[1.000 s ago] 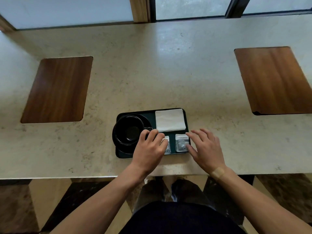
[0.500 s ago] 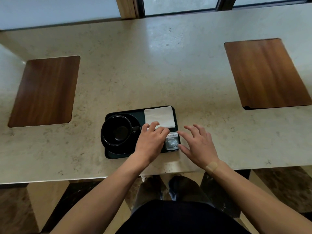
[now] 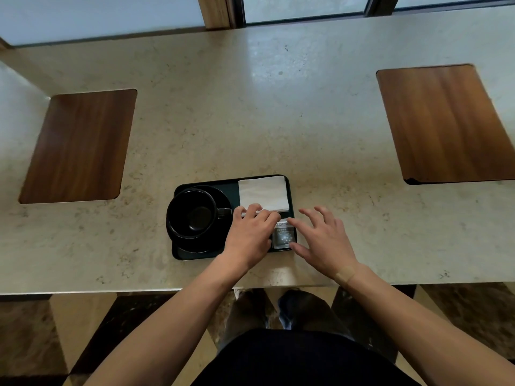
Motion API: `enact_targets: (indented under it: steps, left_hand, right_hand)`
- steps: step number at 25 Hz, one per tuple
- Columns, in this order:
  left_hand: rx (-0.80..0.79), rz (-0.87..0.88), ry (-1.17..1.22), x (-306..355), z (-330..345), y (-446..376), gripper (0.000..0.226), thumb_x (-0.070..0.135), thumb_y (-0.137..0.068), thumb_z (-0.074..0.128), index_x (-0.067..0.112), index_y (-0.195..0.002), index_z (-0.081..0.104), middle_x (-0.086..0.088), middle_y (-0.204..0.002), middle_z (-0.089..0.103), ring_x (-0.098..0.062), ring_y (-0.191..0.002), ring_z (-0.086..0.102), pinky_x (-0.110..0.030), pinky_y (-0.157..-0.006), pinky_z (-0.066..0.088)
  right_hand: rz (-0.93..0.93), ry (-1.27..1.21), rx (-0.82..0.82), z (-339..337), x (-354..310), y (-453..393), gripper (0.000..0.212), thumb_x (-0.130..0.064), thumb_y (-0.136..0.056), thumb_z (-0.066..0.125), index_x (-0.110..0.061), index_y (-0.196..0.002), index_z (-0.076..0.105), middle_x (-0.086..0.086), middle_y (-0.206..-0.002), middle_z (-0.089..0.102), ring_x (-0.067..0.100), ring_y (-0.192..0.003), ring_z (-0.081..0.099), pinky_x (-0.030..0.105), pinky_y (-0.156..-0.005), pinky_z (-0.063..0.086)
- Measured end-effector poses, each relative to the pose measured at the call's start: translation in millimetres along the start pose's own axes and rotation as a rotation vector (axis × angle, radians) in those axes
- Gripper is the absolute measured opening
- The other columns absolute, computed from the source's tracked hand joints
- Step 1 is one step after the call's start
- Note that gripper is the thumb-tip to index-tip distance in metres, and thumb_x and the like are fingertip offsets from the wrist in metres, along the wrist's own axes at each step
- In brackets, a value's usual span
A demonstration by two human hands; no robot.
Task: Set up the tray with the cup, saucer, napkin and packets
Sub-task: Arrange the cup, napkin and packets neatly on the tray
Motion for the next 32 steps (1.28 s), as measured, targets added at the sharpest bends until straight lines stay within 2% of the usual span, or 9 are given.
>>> enact_targets:
  steps: [12,23,32]
  left_hand:
    - [-0.017,0.008,-0.021,0.8,-0.1,0.3,0.054,0.022,-0.085,0.061,0.026,-0.135,0.042,0.001,-0.131,0.055,-0.026,-0.126,0.040,-0.049,-0.105,0.022]
    - [-0.074,-0.009,0.008,-1.4,3.0,-0.4,0.061,0.034,-0.086,0.062,0.029,-0.141,0.035,0.000,-0.138,0.047,-0.025,-0.132,0.032,-0.050,-0.109,0.016]
    - [-0.016,-0.048,0.122,-6.8,-2.0,-1.4,0.035,0.034,-0.092,0.051,0.027,-0.126,0.053,0.007,-0.125,0.059,-0.019,-0.123,0.043,-0.045,-0.106,0.020]
  right_hand:
    - [0.013,-0.019,-0.046,1.2,-5.3,-4.9,0.060,-0.056,-0.088,0.051,-0.034,-0.142,0.039,0.003,-0.150,0.038,0.030,-0.141,0.025,0.048,-0.105,0.033]
    - [0.022,-0.017,-0.057,3.2,-5.0,-4.7,0.062,-0.058,-0.087,0.049,-0.033,-0.143,0.039,0.003,-0.149,0.040,0.030,-0.140,0.026,0.048,-0.106,0.034]
    - [0.040,-0.020,-0.056,4.4,-7.2,-5.6,0.061,-0.059,-0.087,0.050,-0.031,-0.141,0.041,0.003,-0.149,0.040,0.030,-0.140,0.026,0.049,-0.107,0.032]
Point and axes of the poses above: each hand's wrist, its own y-axis away from the middle knuckle, its own z-axis out of the palm, x = y × z, the point moved 7 cm from there along -y, towards the middle knuckle
